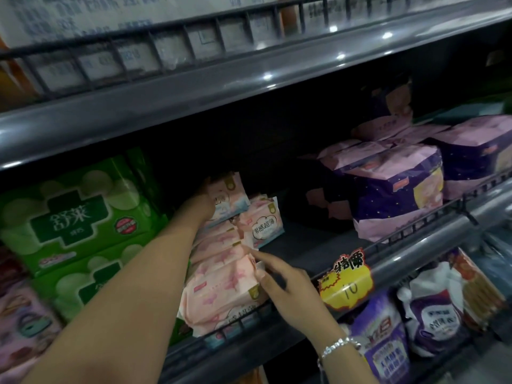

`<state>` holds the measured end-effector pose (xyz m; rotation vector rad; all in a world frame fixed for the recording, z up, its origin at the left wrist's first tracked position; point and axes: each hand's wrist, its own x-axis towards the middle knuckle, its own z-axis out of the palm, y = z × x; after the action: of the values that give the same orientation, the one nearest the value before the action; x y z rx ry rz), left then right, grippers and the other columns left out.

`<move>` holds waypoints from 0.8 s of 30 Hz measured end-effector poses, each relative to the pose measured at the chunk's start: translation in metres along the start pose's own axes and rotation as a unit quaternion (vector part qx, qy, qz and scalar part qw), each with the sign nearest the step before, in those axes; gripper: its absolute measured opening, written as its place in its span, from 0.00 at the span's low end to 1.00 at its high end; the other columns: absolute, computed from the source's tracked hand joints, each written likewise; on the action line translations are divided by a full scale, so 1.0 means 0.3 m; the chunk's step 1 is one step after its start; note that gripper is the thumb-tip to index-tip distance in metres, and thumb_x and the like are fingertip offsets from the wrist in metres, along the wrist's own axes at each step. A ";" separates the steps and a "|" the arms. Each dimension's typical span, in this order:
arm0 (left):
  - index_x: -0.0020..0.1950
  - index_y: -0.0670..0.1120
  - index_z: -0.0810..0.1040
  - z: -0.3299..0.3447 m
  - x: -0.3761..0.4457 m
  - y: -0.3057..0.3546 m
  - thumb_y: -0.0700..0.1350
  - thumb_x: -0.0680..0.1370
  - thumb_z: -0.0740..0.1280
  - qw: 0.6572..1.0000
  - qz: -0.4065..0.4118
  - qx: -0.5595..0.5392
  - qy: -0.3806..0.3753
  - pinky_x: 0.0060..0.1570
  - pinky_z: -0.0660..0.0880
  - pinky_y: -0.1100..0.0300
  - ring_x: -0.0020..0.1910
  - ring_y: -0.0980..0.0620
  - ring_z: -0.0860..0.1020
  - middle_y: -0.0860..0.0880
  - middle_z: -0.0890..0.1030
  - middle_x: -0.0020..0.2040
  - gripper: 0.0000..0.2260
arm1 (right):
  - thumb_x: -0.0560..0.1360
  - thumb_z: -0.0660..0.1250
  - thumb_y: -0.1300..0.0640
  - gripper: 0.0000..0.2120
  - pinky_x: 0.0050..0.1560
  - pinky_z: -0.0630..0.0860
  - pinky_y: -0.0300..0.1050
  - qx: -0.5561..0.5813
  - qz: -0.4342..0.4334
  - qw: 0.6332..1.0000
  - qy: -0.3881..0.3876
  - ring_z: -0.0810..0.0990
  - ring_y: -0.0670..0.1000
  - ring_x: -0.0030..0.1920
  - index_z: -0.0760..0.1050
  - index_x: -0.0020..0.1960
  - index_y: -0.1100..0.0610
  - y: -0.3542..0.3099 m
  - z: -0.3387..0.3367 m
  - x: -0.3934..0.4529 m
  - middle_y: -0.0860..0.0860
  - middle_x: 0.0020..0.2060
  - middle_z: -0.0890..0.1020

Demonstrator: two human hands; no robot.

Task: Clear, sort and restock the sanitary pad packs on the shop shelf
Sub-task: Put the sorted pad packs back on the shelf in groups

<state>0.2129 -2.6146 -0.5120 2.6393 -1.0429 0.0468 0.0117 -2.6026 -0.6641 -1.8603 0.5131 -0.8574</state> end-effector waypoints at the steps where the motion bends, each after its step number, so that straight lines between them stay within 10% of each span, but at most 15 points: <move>1: 0.79 0.52 0.41 0.008 -0.006 -0.004 0.39 0.83 0.56 1.000 0.005 0.014 -0.002 0.68 0.63 0.52 0.73 0.42 0.63 0.42 0.55 0.78 0.31 | 0.78 0.59 0.41 0.17 0.65 0.71 0.50 -0.002 -0.005 1.000 0.002 0.76 0.49 0.59 0.67 0.66 0.28 0.000 0.011 -0.003 0.47 0.54 0.82; 8: 0.78 0.59 0.37 0.021 -0.028 0.005 0.51 0.82 0.55 0.998 0.032 0.017 0.041 0.73 0.45 0.39 0.78 0.45 0.45 0.51 0.39 0.79 0.31 | 0.80 0.60 0.44 0.15 0.58 0.75 0.42 0.014 -0.014 1.000 0.008 0.78 0.41 0.55 0.70 0.64 0.28 -0.011 -0.001 -0.007 0.40 0.52 0.82; 15: 0.78 0.50 0.54 0.025 -0.287 0.015 0.48 0.81 0.61 0.975 0.112 -0.181 0.064 0.68 0.65 0.56 0.72 0.45 0.65 0.46 0.62 0.76 0.28 | 0.79 0.63 0.50 0.16 0.61 0.68 0.28 0.041 -0.033 0.998 0.038 0.71 0.31 0.63 0.71 0.66 0.38 -0.062 0.001 -0.082 0.29 0.60 0.76; 19: 0.76 0.45 0.60 0.056 -0.538 -0.076 0.44 0.81 0.60 0.954 0.179 -0.229 0.070 0.61 0.59 0.70 0.69 0.52 0.66 0.48 0.65 0.71 0.23 | 0.77 0.59 0.40 0.22 0.65 0.71 0.44 -0.001 -0.032 0.996 0.082 0.74 0.42 0.65 0.72 0.68 0.43 -0.070 0.015 -0.193 0.39 0.62 0.77; 24: 0.71 0.43 0.69 0.123 -0.822 -0.204 0.41 0.81 0.61 0.939 0.203 -0.248 0.127 0.62 0.56 0.76 0.70 0.49 0.66 0.46 0.69 0.70 0.18 | 0.79 0.63 0.56 0.14 0.53 0.69 0.24 -0.041 -0.025 0.994 0.099 0.76 0.34 0.55 0.74 0.63 0.47 -0.109 0.035 -0.372 0.37 0.54 0.79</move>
<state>0.0697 -2.4194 -0.5979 1.8840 -1.2896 0.1825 -0.0549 -2.5072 -0.6745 -1.8785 0.6341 -1.0763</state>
